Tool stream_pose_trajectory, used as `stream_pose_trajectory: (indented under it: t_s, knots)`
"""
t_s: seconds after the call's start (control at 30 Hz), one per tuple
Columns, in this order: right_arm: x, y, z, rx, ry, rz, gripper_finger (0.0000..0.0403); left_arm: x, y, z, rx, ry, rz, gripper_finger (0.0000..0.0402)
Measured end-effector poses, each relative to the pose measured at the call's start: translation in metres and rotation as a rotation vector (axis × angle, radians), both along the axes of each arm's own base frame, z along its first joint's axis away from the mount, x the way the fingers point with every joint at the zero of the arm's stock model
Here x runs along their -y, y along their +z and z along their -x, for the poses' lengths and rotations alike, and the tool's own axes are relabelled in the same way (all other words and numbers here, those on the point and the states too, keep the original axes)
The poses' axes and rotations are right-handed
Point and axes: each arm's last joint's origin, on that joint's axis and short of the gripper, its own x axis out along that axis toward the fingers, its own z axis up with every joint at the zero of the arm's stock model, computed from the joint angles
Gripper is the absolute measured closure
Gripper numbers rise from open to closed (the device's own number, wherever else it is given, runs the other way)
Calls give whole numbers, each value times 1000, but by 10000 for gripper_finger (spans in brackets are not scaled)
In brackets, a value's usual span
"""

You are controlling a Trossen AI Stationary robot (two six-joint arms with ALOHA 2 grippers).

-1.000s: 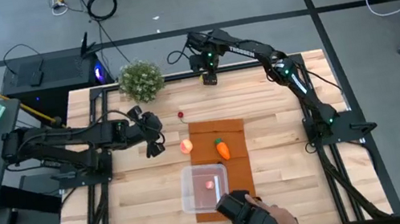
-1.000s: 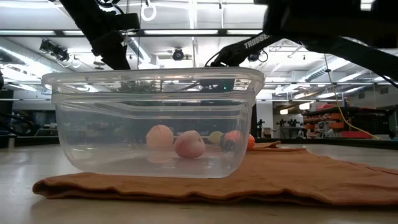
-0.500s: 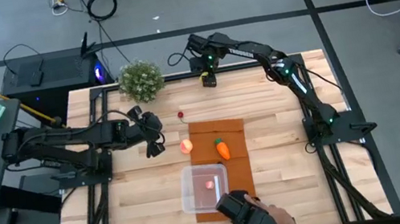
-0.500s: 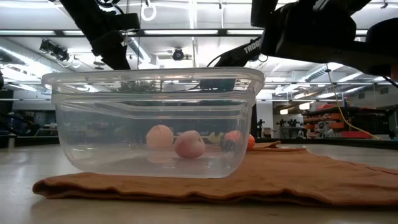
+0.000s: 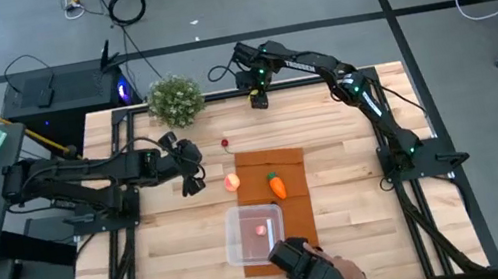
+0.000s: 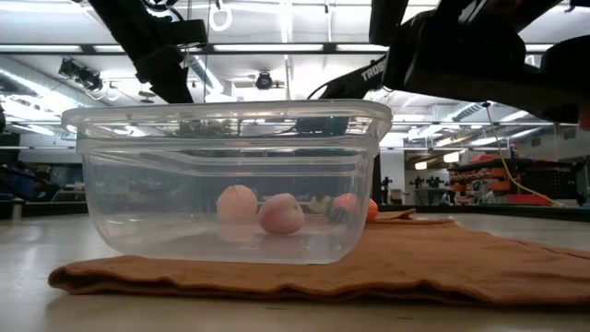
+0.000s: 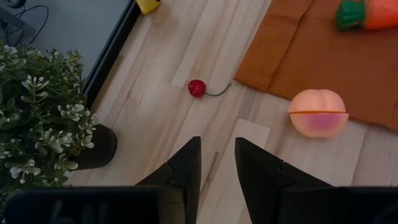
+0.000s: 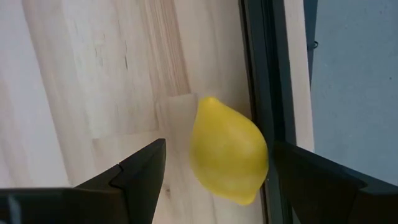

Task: Pick and placing Produce into tupperware
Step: Put the yellow lemon into the transparent bin

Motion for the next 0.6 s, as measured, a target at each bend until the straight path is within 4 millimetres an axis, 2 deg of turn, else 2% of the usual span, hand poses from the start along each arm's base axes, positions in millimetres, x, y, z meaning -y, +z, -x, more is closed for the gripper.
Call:
stream_pose_trajectory:
  t_s: [0.13,0.4,0.6]
  knots:
    - [1,-1,1,7,-7,-8,137,0,0,0,0,0,0,294]
    - [0,-17,3,8,-6,-15,138,0,0,0,0,0,0,294]
    - [1,-17,2,20,-12,-6,140,0,0,0,0,0,0,294]
